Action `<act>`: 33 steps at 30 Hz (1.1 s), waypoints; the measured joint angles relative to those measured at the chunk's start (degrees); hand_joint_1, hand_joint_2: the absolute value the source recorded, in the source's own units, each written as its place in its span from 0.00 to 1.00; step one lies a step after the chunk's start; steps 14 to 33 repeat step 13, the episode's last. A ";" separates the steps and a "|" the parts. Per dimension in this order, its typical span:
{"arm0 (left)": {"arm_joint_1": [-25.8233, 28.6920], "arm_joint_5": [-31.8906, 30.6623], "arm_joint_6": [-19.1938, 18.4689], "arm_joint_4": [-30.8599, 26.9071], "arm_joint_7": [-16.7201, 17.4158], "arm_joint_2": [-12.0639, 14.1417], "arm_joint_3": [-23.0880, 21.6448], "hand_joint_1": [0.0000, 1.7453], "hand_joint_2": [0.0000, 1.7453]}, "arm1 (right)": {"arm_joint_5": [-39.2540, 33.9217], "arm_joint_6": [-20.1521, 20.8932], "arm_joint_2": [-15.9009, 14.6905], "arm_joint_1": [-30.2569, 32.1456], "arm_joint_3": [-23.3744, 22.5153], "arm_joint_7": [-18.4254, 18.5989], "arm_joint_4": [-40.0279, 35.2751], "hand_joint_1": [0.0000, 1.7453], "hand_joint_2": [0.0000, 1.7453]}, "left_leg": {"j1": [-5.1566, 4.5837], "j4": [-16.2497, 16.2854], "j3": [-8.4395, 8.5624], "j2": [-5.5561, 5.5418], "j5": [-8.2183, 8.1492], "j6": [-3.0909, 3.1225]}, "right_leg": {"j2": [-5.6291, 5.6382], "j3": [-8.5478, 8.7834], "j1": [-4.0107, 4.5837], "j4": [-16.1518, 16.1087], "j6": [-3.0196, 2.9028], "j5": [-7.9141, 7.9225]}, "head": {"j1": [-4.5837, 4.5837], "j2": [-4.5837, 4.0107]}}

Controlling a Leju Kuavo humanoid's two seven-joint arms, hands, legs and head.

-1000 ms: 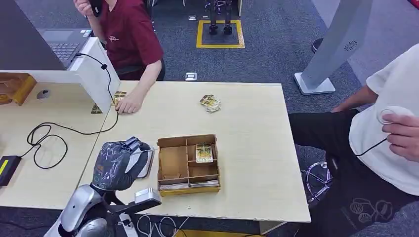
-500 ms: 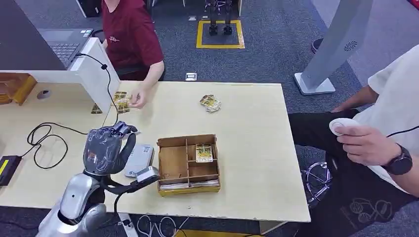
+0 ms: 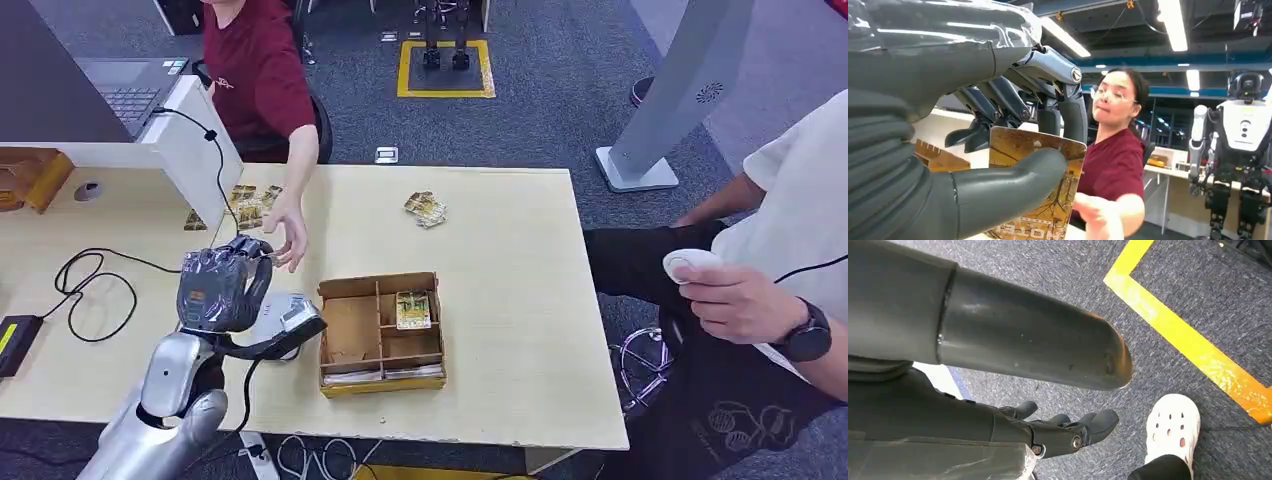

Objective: Pass the card to the sensor for recognition and then transmit it.

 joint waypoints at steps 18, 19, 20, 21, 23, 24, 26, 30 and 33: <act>-0.39 0.79 0.00 2.23 -0.17 -1.09 0.37 0.00 1.00 | 0.00 0.04 0.00 -0.07 0.11 0.15 0.02 0.00 0.00 | 0.00 0.00 0.00 0.00 0.00 0.00 | 0.00 0.00 0.00 0.00 0.00 0.00 | -0.02 -0.02; -0.39 0.79 0.00 2.23 -0.17 -1.09 0.37 0.00 1.00 | 0.00 0.04 0.00 -0.07 0.11 0.15 0.02 0.00 0.00 | 0.00 0.00 0.00 0.00 0.00 0.00 | 0.00 0.00 0.00 0.00 0.00 0.00 | -0.02 -0.02; -0.39 0.79 0.00 2.23 -0.17 -1.09 0.37 0.00 1.00 | 0.00 0.04 0.00 -0.07 0.11 0.15 0.02 0.00 0.00 | 0.00 0.00 0.00 0.00 0.00 0.00 | 0.00 0.00 0.00 0.00 0.00 0.00 | -0.02 -0.02; -0.39 0.79 0.00 2.23 -0.17 -1.09 0.37 0.00 1.00 | 0.00 0.04 0.00 -0.07 0.11 0.15 0.02 0.00 0.00 | 0.00 0.00 0.00 0.00 0.00 0.00 | 0.00 0.00 0.00 0.00 0.00 0.00 | -0.02 -0.02; -0.39 0.79 0.00 2.23 -0.17 -1.09 0.37 0.00 1.00 | 0.00 0.04 0.00 -0.07 0.11 0.15 0.02 0.00 0.00 | 0.00 0.00 0.00 0.00 0.00 0.00 | 0.00 0.00 0.00 0.00 0.00 0.00 | -0.02 -0.02; -0.39 0.79 0.00 2.23 -0.17 -1.09 0.37 0.00 1.00 | 0.00 0.04 0.00 -0.07 0.11 0.15 0.02 0.00 0.00 | 0.00 0.00 0.00 0.00 0.00 0.00 | 0.00 0.00 0.00 0.00 0.00 0.00 | -0.02 -0.02; -0.39 0.79 0.00 2.23 -0.17 -1.09 0.37 0.00 1.00 | 0.00 0.04 0.00 -0.07 0.11 0.15 0.02 0.00 0.00 | 0.00 0.00 0.00 0.00 0.00 0.00 | 0.00 0.00 0.00 0.00 0.00 0.00 | -0.02 -0.02; -0.39 0.79 0.00 2.23 -0.17 -1.09 0.37 0.00 1.00 | 0.00 0.04 0.00 -0.07 0.11 0.15 0.02 0.00 0.00 | 0.00 0.00 0.00 0.00 0.00 0.00 | 0.00 0.00 0.00 0.00 0.00 0.00 | -0.02 -0.02; -0.39 0.79 0.00 2.23 -0.17 -1.09 0.37 0.00 1.00 | 0.00 0.04 0.00 -0.07 0.11 0.15 0.02 0.00 0.00 | 0.00 0.00 0.00 0.00 0.00 0.00 | 0.00 0.00 0.00 0.00 0.00 0.00 | -0.02 -0.02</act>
